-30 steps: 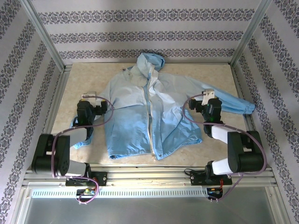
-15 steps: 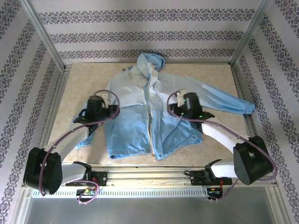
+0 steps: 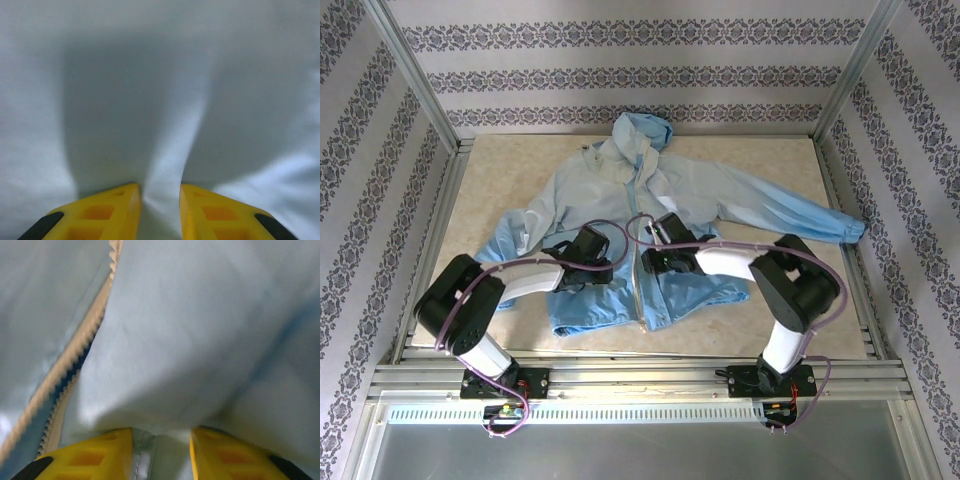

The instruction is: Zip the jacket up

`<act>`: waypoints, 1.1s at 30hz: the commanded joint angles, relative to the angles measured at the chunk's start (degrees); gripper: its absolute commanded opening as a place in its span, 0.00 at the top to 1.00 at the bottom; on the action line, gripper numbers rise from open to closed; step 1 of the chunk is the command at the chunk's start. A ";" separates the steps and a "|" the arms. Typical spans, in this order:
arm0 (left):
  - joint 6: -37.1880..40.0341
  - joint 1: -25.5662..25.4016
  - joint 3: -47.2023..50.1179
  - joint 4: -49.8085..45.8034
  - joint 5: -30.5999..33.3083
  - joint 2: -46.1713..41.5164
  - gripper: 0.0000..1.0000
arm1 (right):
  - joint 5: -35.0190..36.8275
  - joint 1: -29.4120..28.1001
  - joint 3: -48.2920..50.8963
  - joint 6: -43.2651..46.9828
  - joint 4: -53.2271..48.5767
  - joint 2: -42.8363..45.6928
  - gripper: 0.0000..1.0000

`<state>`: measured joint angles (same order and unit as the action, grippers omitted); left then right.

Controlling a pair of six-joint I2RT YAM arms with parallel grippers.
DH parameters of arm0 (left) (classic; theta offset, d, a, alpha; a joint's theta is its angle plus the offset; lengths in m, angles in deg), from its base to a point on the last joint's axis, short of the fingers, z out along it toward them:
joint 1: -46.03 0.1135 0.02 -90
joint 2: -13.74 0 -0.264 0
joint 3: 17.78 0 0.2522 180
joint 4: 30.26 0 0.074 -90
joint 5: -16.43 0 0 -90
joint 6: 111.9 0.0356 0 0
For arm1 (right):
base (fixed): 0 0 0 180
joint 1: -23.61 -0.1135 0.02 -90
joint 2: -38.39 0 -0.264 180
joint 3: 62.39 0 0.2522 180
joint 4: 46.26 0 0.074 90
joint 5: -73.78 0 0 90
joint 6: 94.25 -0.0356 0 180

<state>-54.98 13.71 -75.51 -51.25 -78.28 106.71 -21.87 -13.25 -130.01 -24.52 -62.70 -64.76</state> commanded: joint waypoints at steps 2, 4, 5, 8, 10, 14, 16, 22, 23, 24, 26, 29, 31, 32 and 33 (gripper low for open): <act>0.21 7.31 -0.63 -5.12 1.74 5.33 0.73 | -0.80 1.73 -8.53 -0.33 -2.15 -7.70 0.67; 1.18 10.37 -1.90 -5.66 1.08 6.69 0.73 | -1.64 2.07 -12.27 0.05 -3.68 -9.86 0.69; 1.64 11.75 -2.68 -6.04 0.61 7.22 0.73 | -1.64 2.20 -13.69 0.19 -4.32 -10.29 0.69; 3.46 14.68 -4.83 -8.03 -0.10 7.37 0.73 | -1.74 2.22 -15.04 0.32 -5.28 -8.86 0.67; 4.55 15.50 -6.13 -9.74 -0.12 6.39 0.73 | -1.89 2.17 -14.96 0.32 -6.44 -6.41 0.60; 6.53 15.74 -7.65 -14.58 -0.75 1.40 0.66 | -1.37 1.45 -14.36 0.24 -12.59 0.48 0.47; 7.41 15.76 -7.99 -17.83 -1.87 -1.70 0.62 | 0.95 0.03 -14.42 -0.34 -18.36 4.12 0.46; 7.16 14.80 -5.68 -26.91 -5.03 -11.90 0.55 | 2.89 -8.00 -8.25 -7.84 -23.06 12.58 0.44; 6.45 13.83 -5.05 -28.03 -5.78 -13.38 0.55 | 2.01 -9.37 -7.04 -10.10 -22.52 12.80 0.44; 5.55 12.31 -4.46 -29.17 -6.01 -14.63 0.55 | 1.11 -10.75 -6.07 -11.99 -21.82 12.60 0.44; 3.39 8.72 -3.38 -30.56 -6.03 -16.42 0.53 | 0.53 -13.45 -5.06 -14.56 -20.68 11.25 0.42; -1.92 3.17 -0.62 -29.03 -7.43 -17.91 0.52 | 1.34 -16.79 -5.21 -17.30 -20.75 7.64 0.39; -6.13 0.84 1.56 -25.70 -10.02 -17.88 0.52 | 0.19 -17.56 -5.22 -20.62 -20.09 5.75 0.37; -7.50 -0.09 2.09 -23.62 -11.65 -17.62 0.52 | -0.90 -17.93 -5.28 -21.87 -19.03 5.00 0.37; -8.07 -0.93 2.14 -22.83 -12.32 -17.37 0.50 | -1.40 -18.26 -5.55 -22.28 -18.35 4.33 0.36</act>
<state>-57.10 14.61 -74.55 -76.08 -87.02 89.25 -21.72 -31.00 -135.63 -41.24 -82.11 -59.15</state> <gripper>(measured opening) 0.494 0.632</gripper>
